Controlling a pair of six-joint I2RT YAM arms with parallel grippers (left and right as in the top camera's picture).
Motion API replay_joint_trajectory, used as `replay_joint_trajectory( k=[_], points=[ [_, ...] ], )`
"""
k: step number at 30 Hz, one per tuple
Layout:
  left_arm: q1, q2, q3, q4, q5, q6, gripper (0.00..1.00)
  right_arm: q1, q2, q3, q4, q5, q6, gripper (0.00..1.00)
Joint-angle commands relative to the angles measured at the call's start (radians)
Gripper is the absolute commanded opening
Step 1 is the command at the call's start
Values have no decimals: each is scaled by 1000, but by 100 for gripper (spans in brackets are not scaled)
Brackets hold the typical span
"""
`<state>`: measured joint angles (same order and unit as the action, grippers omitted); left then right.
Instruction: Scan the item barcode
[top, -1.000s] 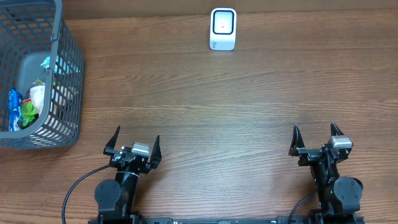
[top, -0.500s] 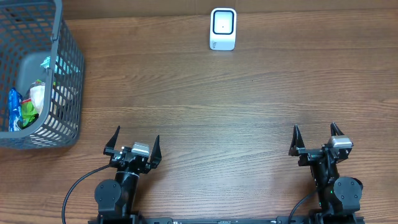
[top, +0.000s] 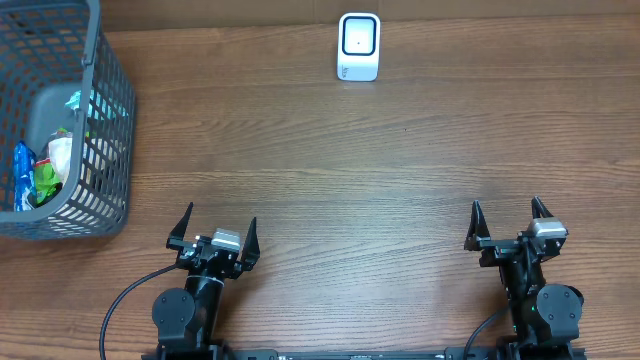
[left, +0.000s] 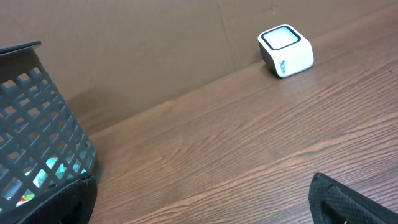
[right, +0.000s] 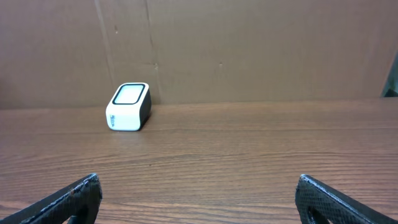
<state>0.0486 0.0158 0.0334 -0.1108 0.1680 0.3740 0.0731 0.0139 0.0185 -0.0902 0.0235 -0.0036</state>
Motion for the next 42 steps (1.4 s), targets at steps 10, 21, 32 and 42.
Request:
replay_joint_trajectory(
  k=[10, 21, 32, 42],
  points=[
    [10, -11, -8, 7, -10, 15, 100, 6, -11, -10, 10, 5, -5, 100],
    [9, -11, -8, 10, 43, -3, 100, 6, -11, -10, 10, -2, -4, 100],
    [9, -11, -8, 16, 113, -161, 100, 6, -11, -10, 33, -2, -4, 100],
    [9, -11, -5, 19, 128, -207, 100, 5, -11, -8, 40, -40, -4, 100]
  ],
)
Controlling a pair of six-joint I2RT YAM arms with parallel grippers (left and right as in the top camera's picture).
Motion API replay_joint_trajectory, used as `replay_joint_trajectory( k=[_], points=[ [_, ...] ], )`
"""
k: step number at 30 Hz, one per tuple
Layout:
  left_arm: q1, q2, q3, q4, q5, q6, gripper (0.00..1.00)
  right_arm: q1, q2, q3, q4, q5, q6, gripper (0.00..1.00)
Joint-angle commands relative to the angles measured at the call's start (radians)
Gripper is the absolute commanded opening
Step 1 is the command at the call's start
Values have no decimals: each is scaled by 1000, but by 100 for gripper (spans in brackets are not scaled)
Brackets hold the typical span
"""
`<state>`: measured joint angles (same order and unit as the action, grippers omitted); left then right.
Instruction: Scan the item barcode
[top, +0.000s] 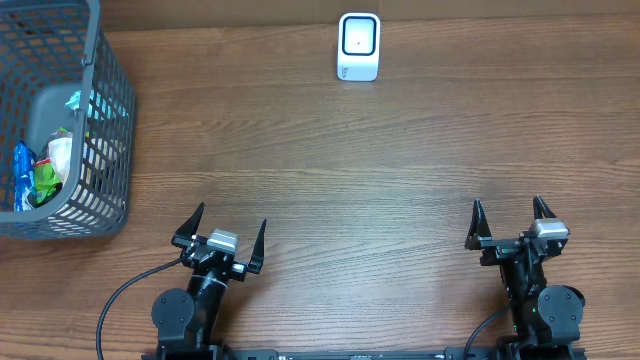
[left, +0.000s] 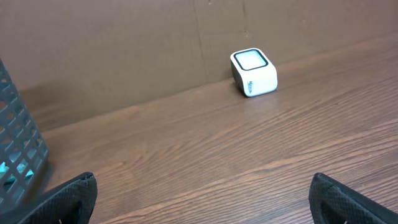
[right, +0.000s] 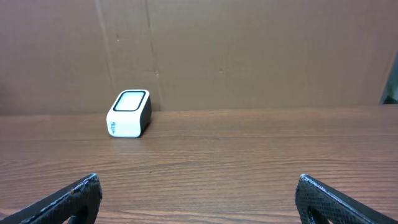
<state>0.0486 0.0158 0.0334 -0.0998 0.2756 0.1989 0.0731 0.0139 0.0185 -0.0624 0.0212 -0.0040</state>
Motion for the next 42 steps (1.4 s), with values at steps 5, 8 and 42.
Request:
replay_joint_trajectory(
  k=[5, 8, 42],
  points=[
    [9, -11, -4, 8, 39, -32, 100, 5, -11, 20, 4, -65, 0, 100],
    [9, -11, -2, 15, 39, -32, 100, 5, -11, 39, -8, -76, 4, 100],
    [10, 592, 470, -70, 134, -15, 100, 5, 87, 286, -185, -158, 11, 100]
  ],
)
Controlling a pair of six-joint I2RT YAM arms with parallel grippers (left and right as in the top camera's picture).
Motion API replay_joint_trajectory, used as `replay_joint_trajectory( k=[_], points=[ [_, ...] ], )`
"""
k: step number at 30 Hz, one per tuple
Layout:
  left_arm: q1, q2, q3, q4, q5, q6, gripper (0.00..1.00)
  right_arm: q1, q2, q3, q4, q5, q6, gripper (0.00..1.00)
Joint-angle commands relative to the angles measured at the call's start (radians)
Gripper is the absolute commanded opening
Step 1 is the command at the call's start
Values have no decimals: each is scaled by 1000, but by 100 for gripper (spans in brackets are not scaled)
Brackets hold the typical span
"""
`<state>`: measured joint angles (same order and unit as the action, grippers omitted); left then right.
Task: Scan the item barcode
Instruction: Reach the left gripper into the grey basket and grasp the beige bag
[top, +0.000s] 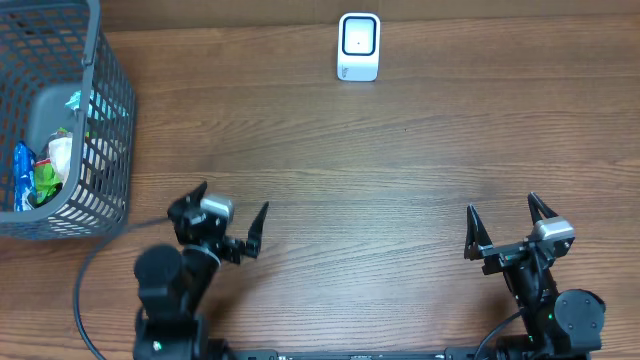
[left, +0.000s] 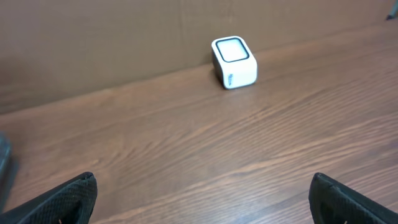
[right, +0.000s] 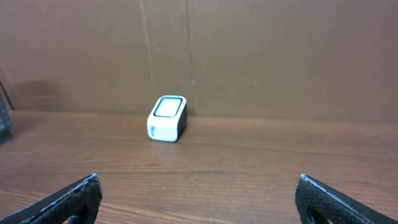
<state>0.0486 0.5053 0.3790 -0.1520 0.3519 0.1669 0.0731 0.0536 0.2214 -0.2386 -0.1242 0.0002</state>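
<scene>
The white barcode scanner (top: 358, 46) stands at the far middle of the wooden table, also in the left wrist view (left: 234, 63) and the right wrist view (right: 168, 118). Packaged items (top: 38, 165) lie in the grey basket (top: 105, 130) at far left. My left gripper (top: 227, 222) is open near the front left, right of the basket, nothing between its fingers (left: 59, 199). At the front right my right gripper (top: 503, 226) is open and empty, fingers (right: 65, 200) wide apart.
A brown cardboard wall (right: 249, 56) backs the table behind the scanner. Bare wood lies between both grippers and the scanner.
My left arm has risen and turned further right, so the scanner sits higher and more central in its view and the basket has left it. The right gripper shifted slightly, scanner now looks farther.
At first both grippers rested open near the front edge, the left wrist view showing the basket and scanner. Then the left gripper had turned right, basket only at the view's edge. Now the left arm is raised and turned more; both grippers stay open and empty.
</scene>
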Motion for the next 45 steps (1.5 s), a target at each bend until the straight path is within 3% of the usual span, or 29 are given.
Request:
replay_joint_trajectory(
  k=[1, 8, 13, 20, 23, 26, 32, 35, 41, 45],
  points=[
    [10, 147, 171, -36, 69, 17, 100, 5, 75, 109, -24, -13, 7, 100],
    [10, 417, 534, -236, 91, 71, 100, 5, 308, 337, -129, -37, 6, 100],
    [10, 616, 892, -478, 108, 90, 100, 5, 510, 547, -243, -84, 6, 100],
    [47, 974, 1592, -991, 110, 188, 100, 5, 829, 855, -445, -166, -2, 100],
    [125, 1167, 1981, -1261, 114, 210, 100, 5, 970, 972, -522, -195, 0, 100],
    [191, 1268, 2181, -1375, 119, 223, 100, 5, 1035, 994, -527, -220, 0, 100],
    [283, 1300, 2256, -1385, 143, 185, 100, 5, 1122, 994, -518, -315, -2, 100],
    [320, 1300, 2256, -1384, 60, 170, 100, 5, 1143, 994, -513, -315, -1, 100],
    [495, 1375, 2255, -1407, -273, -203, 100, 5, 1153, 994, -500, -315, -1, 100],
    [655, 1472, 2255, -1440, -246, -264, 100, 5, 1153, 993, -501, -315, -1, 100]
  ],
)
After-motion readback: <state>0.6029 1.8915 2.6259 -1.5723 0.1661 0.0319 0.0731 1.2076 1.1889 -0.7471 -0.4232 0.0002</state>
